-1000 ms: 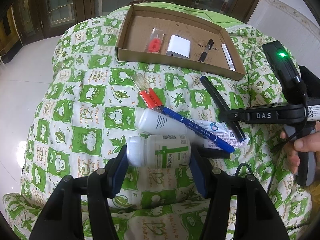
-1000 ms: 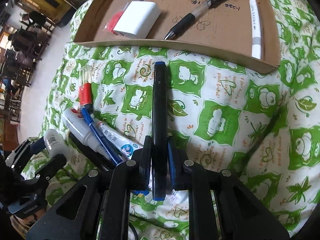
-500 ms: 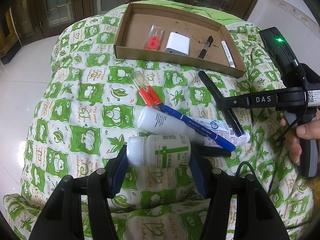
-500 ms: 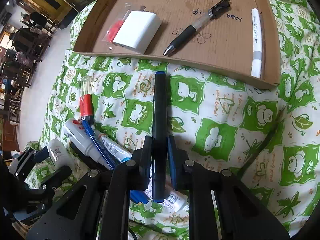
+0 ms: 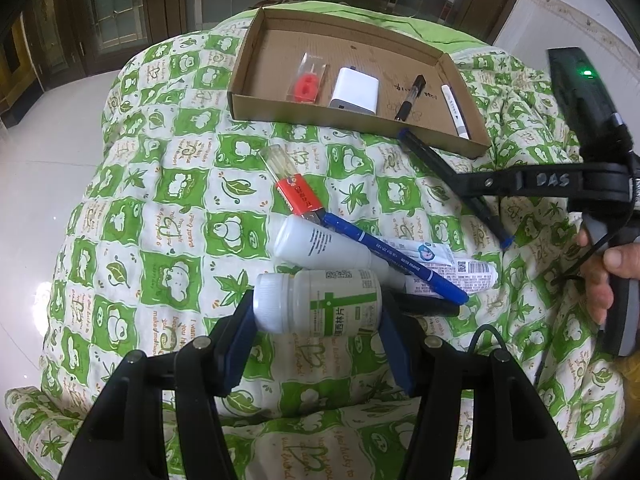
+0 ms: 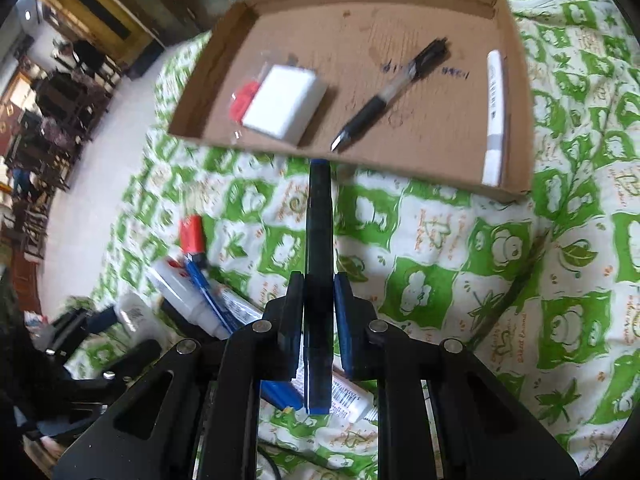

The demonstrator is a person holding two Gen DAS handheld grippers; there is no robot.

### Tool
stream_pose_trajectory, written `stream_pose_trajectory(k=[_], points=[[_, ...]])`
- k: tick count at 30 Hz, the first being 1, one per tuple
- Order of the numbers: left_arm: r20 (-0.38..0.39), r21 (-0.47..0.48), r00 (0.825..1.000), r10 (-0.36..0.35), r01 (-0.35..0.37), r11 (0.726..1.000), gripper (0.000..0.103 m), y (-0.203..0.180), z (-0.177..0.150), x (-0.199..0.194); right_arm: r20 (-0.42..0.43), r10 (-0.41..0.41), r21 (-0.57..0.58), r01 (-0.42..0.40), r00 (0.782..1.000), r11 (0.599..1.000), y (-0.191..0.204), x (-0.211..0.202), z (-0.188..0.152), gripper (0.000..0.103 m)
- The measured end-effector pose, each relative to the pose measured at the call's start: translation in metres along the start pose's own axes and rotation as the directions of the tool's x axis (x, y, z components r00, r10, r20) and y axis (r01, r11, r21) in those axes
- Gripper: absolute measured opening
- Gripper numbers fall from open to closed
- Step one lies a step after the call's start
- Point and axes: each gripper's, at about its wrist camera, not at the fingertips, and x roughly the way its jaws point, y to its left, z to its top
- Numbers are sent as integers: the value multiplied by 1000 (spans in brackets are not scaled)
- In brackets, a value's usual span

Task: Organize rigid objects
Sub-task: 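Lift the black marker with the right gripper while the left lifts the pill bottle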

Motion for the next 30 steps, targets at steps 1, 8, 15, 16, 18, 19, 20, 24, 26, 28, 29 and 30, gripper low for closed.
stream_pose_trajectory(k=[1, 8, 15, 16, 18, 19, 20, 24, 26, 28, 29, 30], points=[[0, -3, 1000, -3, 3, 1000, 58, 1, 1, 0, 12, 7, 7, -8, 1000, 1000, -2, -4, 0, 14], [2, -24, 1000, -10, 11, 1000, 58, 4, 11, -5, 68, 61, 46, -64, 996, 997, -13, -24, 1, 14], [36, -10, 999, -11, 11, 1000, 58, 3, 30, -14, 100, 94, 54, -100, 991, 993, -15, -39, 0, 14], [38, -9, 999, -13, 13, 1000, 58, 4, 33, -15, 104, 97, 54, -103, 990, 993, -14, -41, 0, 14], [42, -7, 999, -14, 15, 1000, 58, 4, 37, -17, 114, 106, 54, -113, 988, 992, -13, -45, 0, 14], [43, -7, 999, -15, 15, 1000, 58, 4, 39, -17, 119, 110, 54, -117, 987, 992, -13, -47, 0, 14], [44, -6, 999, -15, 15, 1000, 58, 4, 42, -17, 127, 113, 56, -121, 985, 991, -13, -50, 1, 14], [43, -5, 999, -16, 16, 1000, 58, 5, 49, -15, 157, 113, 68, -125, 981, 990, -18, -60, 3, 14], [41, 0, 999, -13, 13, 1000, 58, 6, 52, -14, 172, 105, 81, -120, 980, 989, -23, -66, 6, 14], [39, 5, 999, -9, 9, 1000, 58, 7, 57, -13, 180, 96, 95, -114, 979, 989, -29, -69, 8, 14], [39, 7, 999, -8, 8, 1000, 58, 7, 59, -12, 183, 82, 105, -102, 980, 989, -33, -71, 10, 14], [39, 9, 999, -7, 6, 1000, 58, 7, 62, -12, 184, 69, 111, -90, 981, 990, -36, -72, 12, 14]])
